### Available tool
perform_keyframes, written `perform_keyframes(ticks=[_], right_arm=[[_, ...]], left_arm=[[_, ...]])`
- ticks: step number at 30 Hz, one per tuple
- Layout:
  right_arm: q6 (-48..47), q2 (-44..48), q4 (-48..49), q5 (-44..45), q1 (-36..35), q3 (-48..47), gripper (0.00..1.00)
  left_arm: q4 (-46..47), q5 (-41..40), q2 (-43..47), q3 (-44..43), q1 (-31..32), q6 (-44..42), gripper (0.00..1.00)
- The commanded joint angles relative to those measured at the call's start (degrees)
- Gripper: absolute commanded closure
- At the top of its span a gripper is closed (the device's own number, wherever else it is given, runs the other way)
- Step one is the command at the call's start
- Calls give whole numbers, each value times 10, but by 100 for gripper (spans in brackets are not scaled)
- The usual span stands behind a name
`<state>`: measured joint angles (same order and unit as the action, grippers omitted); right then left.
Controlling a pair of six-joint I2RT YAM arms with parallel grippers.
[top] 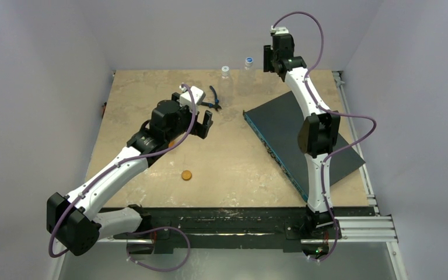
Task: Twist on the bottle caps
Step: Place the plastic bottle at the center of the board.
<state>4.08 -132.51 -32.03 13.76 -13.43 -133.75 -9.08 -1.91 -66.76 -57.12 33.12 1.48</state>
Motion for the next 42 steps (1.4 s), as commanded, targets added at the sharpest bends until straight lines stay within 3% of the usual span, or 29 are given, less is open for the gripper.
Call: perform_keyframes(ticks=[1,42], right_arm=[[5,-6,5,-9,2,-11,45],[6,19,7,-7,2,-19,32]], left_arm=[[5,3,0,-26,-3,8,8],[6,-1,0,-31,-3,18,7]])
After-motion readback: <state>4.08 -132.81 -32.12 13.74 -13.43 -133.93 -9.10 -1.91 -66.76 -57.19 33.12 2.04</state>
